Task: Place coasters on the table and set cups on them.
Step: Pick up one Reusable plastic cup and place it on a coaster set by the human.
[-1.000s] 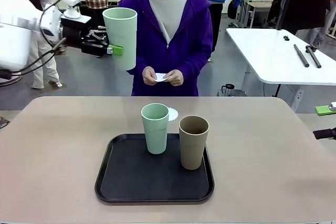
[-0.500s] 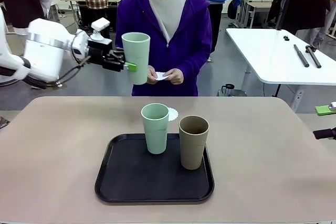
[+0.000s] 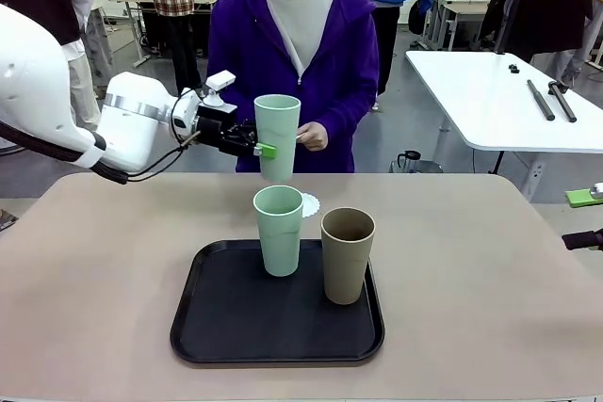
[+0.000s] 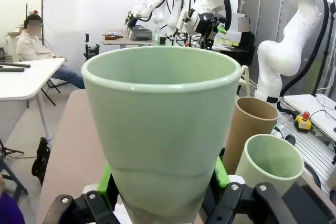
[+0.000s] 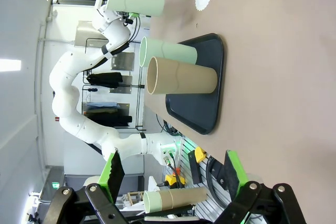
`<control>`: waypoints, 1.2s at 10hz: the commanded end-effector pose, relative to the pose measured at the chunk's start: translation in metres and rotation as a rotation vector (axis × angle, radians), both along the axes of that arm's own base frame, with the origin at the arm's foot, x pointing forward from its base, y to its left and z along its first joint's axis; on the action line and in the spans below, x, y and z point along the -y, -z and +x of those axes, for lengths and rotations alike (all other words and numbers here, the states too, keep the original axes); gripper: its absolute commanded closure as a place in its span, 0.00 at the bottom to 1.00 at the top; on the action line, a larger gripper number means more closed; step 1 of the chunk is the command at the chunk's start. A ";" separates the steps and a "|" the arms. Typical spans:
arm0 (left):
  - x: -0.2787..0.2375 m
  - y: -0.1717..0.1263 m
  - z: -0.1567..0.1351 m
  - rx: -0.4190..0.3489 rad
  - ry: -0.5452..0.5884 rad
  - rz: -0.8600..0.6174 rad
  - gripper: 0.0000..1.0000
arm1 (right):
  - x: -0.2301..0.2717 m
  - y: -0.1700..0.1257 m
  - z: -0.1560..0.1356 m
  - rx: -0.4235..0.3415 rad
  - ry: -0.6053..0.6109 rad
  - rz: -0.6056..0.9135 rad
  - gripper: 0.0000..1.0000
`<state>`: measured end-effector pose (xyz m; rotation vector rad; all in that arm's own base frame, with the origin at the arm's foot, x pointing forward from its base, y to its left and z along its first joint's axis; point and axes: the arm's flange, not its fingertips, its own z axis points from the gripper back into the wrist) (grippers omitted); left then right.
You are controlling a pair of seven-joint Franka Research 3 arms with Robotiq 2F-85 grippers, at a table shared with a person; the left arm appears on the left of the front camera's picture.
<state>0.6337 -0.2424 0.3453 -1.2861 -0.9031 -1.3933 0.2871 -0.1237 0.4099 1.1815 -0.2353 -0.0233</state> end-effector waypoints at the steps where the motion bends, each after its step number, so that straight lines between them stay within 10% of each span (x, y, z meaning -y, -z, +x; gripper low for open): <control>1: 0.010 -0.001 0.015 0.008 0.019 -0.004 0.15 | 0.000 0.000 0.003 0.014 0.005 0.022 0.00; 12: 0.047 0.053 0.022 0.098 0.132 -0.064 0.15 | 0.000 0.000 0.003 0.014 0.005 0.022 0.00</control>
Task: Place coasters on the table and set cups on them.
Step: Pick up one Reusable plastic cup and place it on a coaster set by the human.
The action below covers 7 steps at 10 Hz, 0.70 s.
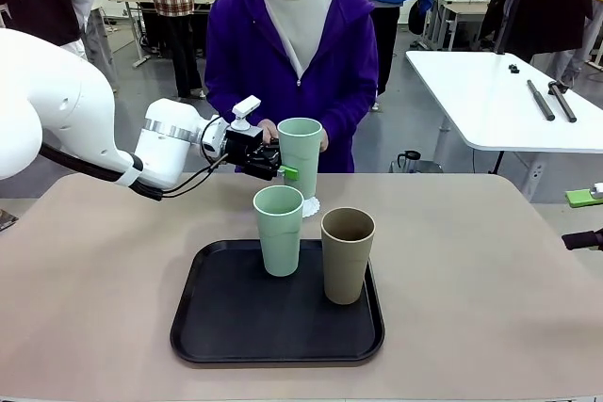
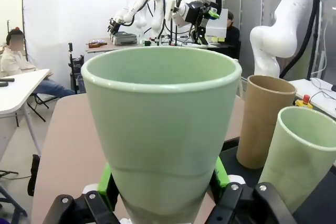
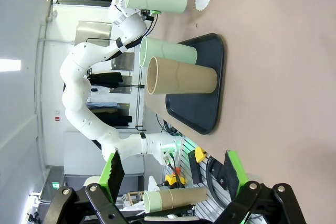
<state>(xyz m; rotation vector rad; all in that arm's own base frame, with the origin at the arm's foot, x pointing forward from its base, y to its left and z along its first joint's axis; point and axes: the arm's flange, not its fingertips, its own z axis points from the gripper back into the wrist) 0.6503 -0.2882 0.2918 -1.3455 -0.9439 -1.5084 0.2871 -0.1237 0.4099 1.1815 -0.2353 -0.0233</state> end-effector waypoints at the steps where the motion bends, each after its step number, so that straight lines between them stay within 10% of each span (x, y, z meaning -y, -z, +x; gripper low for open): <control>1: 0.002 0.001 0.004 0.016 0.038 -0.003 0.15 | 0.000 0.000 0.003 0.014 0.005 0.022 0.00; 7: 0.000 0.004 -0.001 0.006 0.009 0.005 0.15 | 0.000 0.000 0.003 0.014 0.005 0.022 0.00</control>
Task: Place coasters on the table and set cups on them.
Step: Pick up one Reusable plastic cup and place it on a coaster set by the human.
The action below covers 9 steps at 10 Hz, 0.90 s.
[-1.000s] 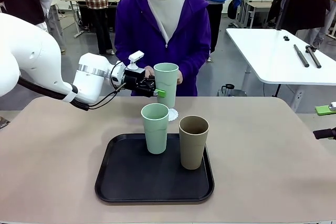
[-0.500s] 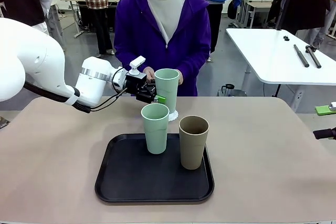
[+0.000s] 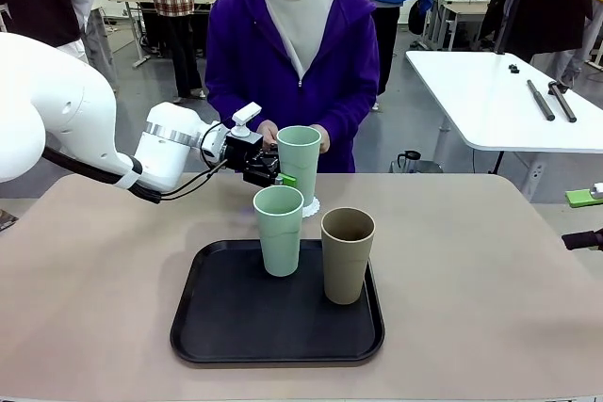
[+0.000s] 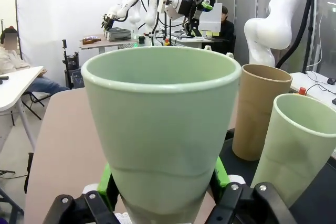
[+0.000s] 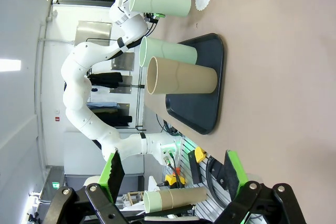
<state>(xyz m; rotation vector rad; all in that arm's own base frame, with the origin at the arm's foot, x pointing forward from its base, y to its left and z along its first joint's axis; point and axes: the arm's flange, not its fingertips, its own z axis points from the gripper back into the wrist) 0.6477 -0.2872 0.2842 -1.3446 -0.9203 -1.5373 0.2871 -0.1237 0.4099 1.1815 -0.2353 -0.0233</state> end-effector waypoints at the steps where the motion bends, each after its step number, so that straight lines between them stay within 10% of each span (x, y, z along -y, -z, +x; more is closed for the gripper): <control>1: 0.001 -0.003 0.002 -0.001 -0.016 -0.013 0.15 | 0.000 0.000 0.003 0.014 0.005 0.022 0.00; 9: -0.001 0.027 0.027 0.019 0.021 -0.018 0.15 | 0.000 0.000 0.003 0.014 0.005 0.022 0.00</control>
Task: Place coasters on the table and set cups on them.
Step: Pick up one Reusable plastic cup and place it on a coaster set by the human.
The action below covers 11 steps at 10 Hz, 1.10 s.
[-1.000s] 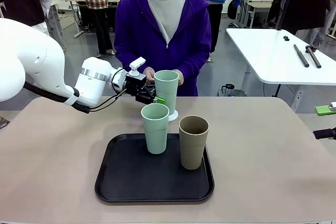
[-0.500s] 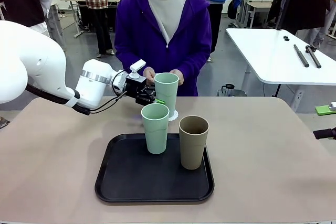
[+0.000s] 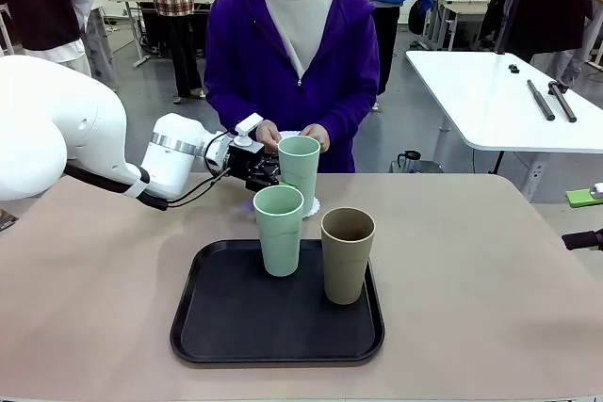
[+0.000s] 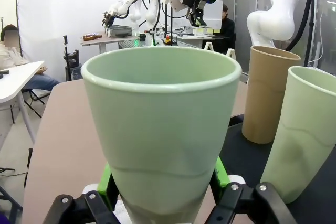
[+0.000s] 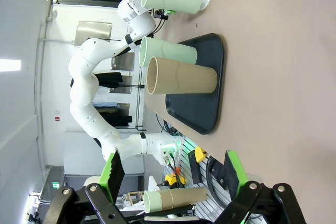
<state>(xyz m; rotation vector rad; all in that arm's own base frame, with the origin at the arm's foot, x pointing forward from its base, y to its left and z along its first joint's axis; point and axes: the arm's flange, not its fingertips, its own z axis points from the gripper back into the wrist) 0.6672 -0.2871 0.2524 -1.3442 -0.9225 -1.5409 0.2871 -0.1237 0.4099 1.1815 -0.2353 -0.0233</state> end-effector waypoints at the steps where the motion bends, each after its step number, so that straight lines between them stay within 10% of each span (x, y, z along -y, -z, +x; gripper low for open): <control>1: -0.001 -0.003 0.008 0.017 0.017 -0.022 0.15 | 0.000 0.000 0.003 0.014 0.005 0.022 0.00; 11: 0.003 0.014 0.028 -0.007 -0.018 0.006 0.15 | 0.000 0.000 0.003 0.014 0.005 0.022 0.00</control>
